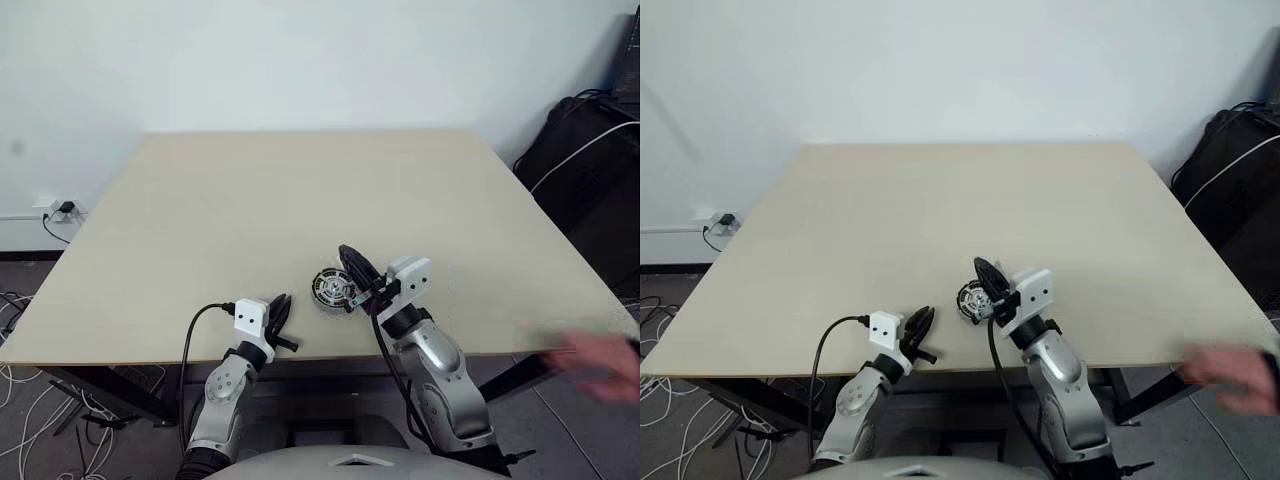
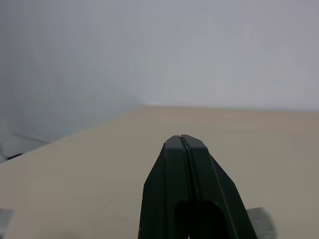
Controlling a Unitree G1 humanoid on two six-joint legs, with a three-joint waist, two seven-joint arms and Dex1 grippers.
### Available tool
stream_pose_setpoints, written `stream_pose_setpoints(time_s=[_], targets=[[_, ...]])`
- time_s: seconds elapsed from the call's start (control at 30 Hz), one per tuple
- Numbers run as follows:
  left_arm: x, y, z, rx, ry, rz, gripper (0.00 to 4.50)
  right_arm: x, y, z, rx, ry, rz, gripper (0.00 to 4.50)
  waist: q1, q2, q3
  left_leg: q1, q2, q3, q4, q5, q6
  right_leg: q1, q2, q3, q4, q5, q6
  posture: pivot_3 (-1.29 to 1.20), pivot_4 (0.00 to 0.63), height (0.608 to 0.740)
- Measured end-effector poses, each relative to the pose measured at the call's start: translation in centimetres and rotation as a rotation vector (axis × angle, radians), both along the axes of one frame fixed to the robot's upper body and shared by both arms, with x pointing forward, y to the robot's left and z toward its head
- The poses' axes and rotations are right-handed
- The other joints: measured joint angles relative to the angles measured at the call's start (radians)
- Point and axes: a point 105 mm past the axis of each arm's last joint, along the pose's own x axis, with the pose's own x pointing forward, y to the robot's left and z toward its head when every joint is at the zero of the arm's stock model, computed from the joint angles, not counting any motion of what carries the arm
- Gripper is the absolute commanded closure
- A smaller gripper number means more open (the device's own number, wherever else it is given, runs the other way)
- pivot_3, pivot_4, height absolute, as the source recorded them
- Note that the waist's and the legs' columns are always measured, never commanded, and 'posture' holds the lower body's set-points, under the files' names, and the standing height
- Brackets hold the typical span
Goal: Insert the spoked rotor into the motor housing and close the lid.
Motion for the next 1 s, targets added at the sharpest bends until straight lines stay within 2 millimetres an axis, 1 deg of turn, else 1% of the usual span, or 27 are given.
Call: stream_pose_setpoints(time_s=[0.1,0.17,0.23,0.33,0.4,0.53,0.7,0.9,1.0], targets=[[0.0,0.0,0.0,0.0,0.0,0.0,4.0,1.2,-1.6,-1.0,-0.048,0.05,-0.128,4.48,0.002,0.0,0.0,0.0,0.0,0.0,0.0,0.0,0.0,0.0,0.0,0.0,0.0,0.0,0.0,0.0,0.0,0.74],[0.0,0.0,0.0,0.0,0.001,0.0,4.0,1.7,-2.7,-2.4,-0.095,0.122,-0.21,4.48,0.005,0.0,0.0,0.0,0.0,0.0,0.0,0.0,0.0,0.0,0.0,0.0,0.0,0.0,0.0,0.0,0.0,0.74],[0.0,0.0,0.0,0.0,0.001,0.0,4.0,1.9,-3.7,-4.3,-0.139,0.219,-0.287,4.48,0.005,0.0,0.0,0.0,0.0,0.0,0.0,0.0,0.0,0.0,0.0,0.001,0.0,0.0,-0.001,0.0,0.0,0.74],[-0.1,0.0,-0.1,0.0,0.002,0.001,4.0,2.1,-4.6,-5.8,-0.202,0.306,-0.348,4.48,0.005,0.001,0.0,0.0,0.0,0.001,0.0,0.0,0.0,0.0,0.0,0.001,0.001,0.0,-0.001,0.0,0.0,0.74],[-0.1,0.0,-0.1,0.0,0.005,0.002,4.0,2.2,-4.8,-6.4,-0.234,0.348,-0.364,4.48,0.005,0.001,-0.001,0.0,0.0,0.001,0.0,0.0,0.0,0.0,0.0,0.001,0.001,0.0,-0.001,0.0,0.0,0.74],[-0.1,0.0,-0.1,0.0,0.006,0.003,4.0,2.1,-4.7,-7.1,-0.269,0.4,-0.361,4.48,0.004,0.001,-0.001,0.0,0.0,0.001,0.0,0.0,0.0,0.0,0.0,0.001,0.001,0.0,-0.001,0.0,0.0,0.74],[-0.2,0.1,-0.2,0.0,0.007,0.005,4.0,2.4,-4.0,-7.3,-0.284,0.407,-0.334,4.48,0.0,0.001,-0.001,0.0,0.0,0.001,0.0,0.0,0.001,0.0,0.0,0.001,0.001,0.0,-0.001,0.0,0.0,0.74],[-0.2,0.2,-0.2,0.0,0.011,0.013,4.0,3.0,-2.3,-6.2,-0.281,0.34,-0.27,4.48,-0.004,0.001,-0.001,0.0,0.0,0.001,0.0,0.0,0.001,0.0,0.0,0.001,0.001,0.0,-0.001,0.0,0.0,0.74],[-0.2,0.3,-0.3,0.001,0.013,0.021,4.0,3.2,-1.5,-6.3,-0.285,0.333,-0.237,4.48,-0.004,0.001,-0.001,0.0,0.0,0.001,0.0,0.0,0.001,0.0,0.0,0.001,0.001,0.0,-0.001,0.0,0.0,0.74]])
